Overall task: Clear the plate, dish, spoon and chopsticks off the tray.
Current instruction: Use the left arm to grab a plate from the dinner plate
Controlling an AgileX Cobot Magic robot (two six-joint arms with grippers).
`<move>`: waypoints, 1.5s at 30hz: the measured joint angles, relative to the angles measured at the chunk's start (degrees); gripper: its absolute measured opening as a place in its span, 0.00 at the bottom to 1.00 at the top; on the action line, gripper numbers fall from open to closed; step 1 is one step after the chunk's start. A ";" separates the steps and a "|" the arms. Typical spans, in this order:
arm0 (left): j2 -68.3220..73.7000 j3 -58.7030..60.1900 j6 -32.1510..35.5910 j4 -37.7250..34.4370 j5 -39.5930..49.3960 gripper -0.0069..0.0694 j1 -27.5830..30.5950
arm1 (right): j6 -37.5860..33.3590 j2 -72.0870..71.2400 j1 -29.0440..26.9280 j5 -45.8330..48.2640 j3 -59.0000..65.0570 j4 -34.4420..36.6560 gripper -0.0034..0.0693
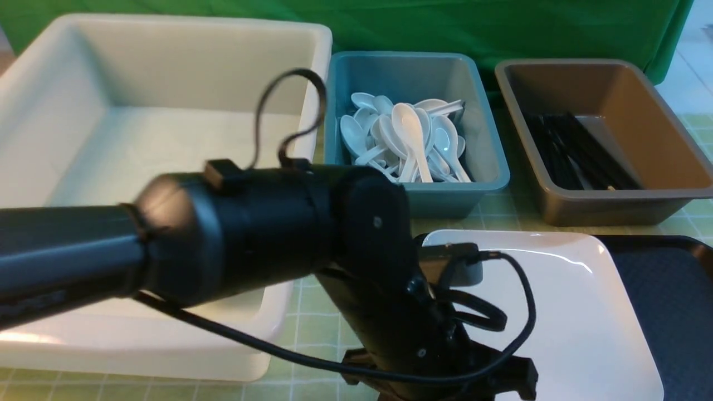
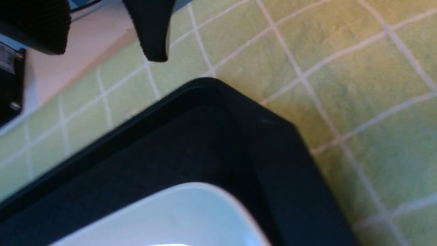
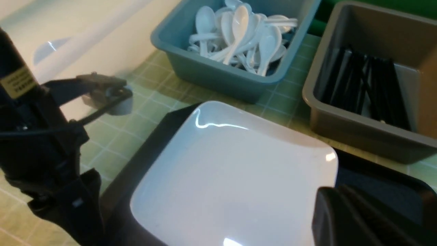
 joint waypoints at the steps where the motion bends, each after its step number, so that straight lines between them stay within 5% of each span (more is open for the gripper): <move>1: 0.36 0.00 -0.23 0.19 -0.05 0.51 0.00 | 0.00 0.00 0.00 0.00 0.00 0.00 0.05; 13: 6.26 0.00 -10.83 4.84 -11.31 0.51 0.00 | -0.15 -0.05 0.00 1.77 0.00 -0.25 0.05; 22: 9.17 -0.56 -10.68 1.93 -14.77 0.51 -0.04 | -0.15 -0.09 0.00 1.90 0.00 -0.25 0.05; 30: 9.93 -2.41 -1.85 -4.83 -18.36 0.51 -0.04 | -0.15 -0.09 0.00 1.95 0.00 -0.36 0.06; 37: 10.21 -10.47 1.44 -2.38 -11.89 0.51 -0.04 | -0.15 -0.09 0.00 1.97 0.00 -0.34 0.07; 45: 10.56 -14.18 -5.67 8.98 -4.75 0.51 -0.04 | -0.15 -0.09 0.00 2.37 0.00 -0.34 0.08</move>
